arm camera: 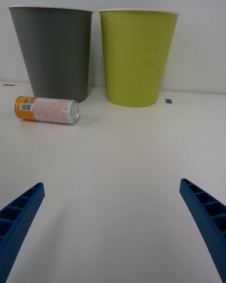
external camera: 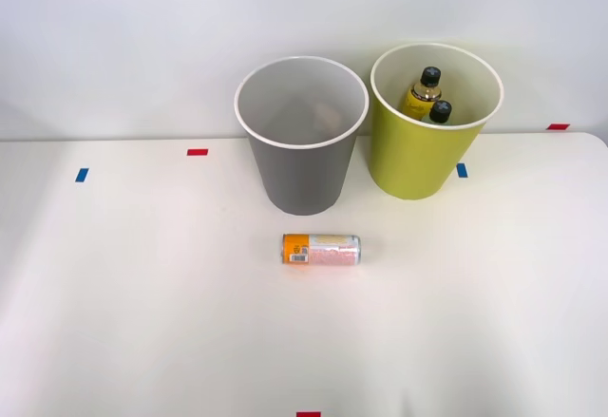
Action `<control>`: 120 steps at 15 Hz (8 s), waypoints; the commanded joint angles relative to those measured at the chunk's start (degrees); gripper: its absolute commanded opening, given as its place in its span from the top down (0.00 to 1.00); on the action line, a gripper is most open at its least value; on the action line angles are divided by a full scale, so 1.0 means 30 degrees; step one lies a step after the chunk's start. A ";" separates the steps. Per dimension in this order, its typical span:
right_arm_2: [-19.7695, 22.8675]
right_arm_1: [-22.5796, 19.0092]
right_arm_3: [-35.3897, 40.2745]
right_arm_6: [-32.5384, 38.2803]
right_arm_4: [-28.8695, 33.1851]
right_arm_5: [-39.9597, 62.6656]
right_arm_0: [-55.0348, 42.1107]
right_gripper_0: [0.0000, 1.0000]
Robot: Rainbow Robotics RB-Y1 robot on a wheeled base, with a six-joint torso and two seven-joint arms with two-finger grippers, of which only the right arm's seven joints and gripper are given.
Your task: Put cans in the gray bin, plastic bottles in the light green bin
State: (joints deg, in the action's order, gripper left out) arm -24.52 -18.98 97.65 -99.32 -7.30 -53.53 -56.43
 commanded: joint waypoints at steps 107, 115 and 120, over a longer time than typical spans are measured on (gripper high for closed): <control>-0.6387 -0.1113 0.1436 -0.7412 -0.7793 4.5205 3.2197 0.00; -0.6152 0.0762 -0.0293 -0.7881 -0.6181 4.6465 3.2227 0.00; -0.5537 0.1875 -0.1816 -0.8291 -0.5390 4.6289 3.2197 0.00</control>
State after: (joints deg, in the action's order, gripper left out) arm -41.37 -13.73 92.57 -123.86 -24.01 85.47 40.21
